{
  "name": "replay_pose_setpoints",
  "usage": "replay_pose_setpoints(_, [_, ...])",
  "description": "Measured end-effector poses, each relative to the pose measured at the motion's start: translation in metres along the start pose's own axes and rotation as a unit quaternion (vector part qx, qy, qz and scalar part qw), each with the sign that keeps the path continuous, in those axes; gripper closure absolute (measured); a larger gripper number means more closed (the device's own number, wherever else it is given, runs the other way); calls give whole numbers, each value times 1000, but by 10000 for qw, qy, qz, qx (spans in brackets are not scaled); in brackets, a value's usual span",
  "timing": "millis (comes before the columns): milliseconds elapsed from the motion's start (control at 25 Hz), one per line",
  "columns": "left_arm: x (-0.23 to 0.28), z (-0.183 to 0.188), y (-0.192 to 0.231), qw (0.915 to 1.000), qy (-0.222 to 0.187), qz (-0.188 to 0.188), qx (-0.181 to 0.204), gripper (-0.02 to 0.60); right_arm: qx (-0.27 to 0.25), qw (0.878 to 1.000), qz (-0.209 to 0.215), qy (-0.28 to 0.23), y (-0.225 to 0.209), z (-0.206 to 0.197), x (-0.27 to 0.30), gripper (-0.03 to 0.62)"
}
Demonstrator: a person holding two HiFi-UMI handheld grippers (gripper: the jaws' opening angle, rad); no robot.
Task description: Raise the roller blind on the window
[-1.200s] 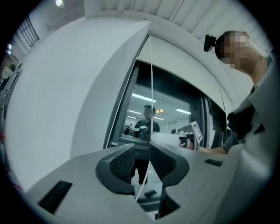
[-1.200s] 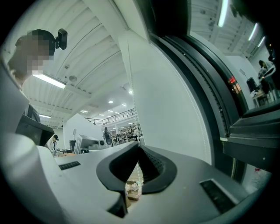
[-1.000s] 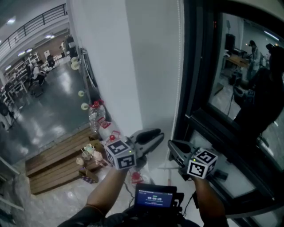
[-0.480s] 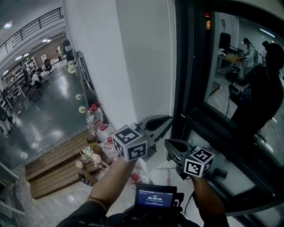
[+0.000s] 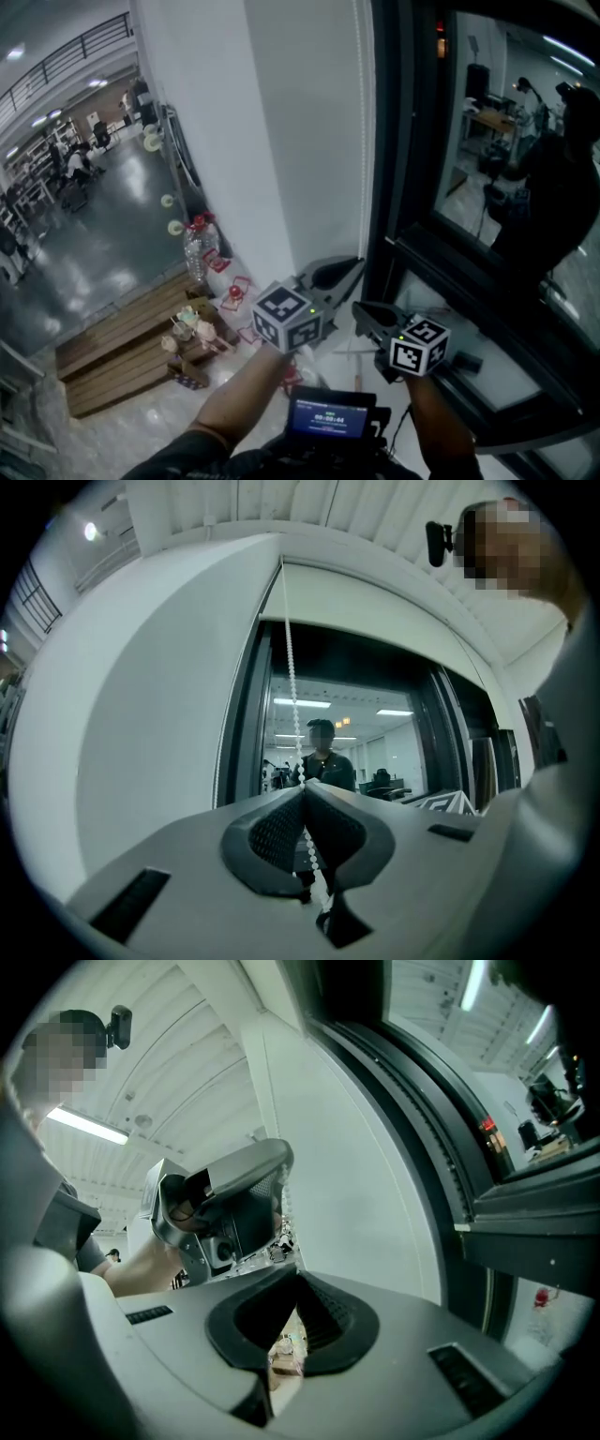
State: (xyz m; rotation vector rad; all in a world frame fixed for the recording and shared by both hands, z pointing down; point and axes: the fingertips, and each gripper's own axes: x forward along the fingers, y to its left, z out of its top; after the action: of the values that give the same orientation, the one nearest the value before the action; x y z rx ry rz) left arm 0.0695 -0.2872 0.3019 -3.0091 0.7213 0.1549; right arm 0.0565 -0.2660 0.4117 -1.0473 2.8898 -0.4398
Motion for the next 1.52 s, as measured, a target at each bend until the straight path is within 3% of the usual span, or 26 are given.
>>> replay_pose_setpoints(280, [-1, -43, -2, 9993, 358, -5, -107, 578, 182, 9990, -161, 387, -10, -36, -4, 591])
replay_pose_setpoints(400, [-3, -44, -2, 9991, 423, -34, -50, 578, -153, 9975, -353, 590, -12, -31, -13, 564])
replay_pose_setpoints(600, [-4, -43, 0, 9993, 337, -110, -101, 578, -807, 9952, -476, 288, -9, 31, -36, 508])
replay_pose_setpoints(800, [-3, -42, -11, 9990, 308, -310, -127, 578, -1203, 9912, -138, -535, 19, 125, -39, 508])
replay_pose_setpoints(920, [-3, -43, -16, 9983, 323, -445, -197, 578, -1359, 9878, 21, -753, 33, 160, -29, 508])
replay_pose_setpoints(1120, [-3, -44, -25, 9971, 384, -647, -123, 578, -1458, 9866, 74, -728, 35, 175, -8, 508])
replay_pose_setpoints(1240, [-5, -47, -25, 9970, 403, -643, -164, 578, -1298, 9883, 213, -778, 37, 172, -3, 579])
replay_pose_setpoints(1520, [-6, -50, -21, 9973, 318, -624, -216, 578, -1312, 9876, 177, -839, 35, 167, 3, 580])
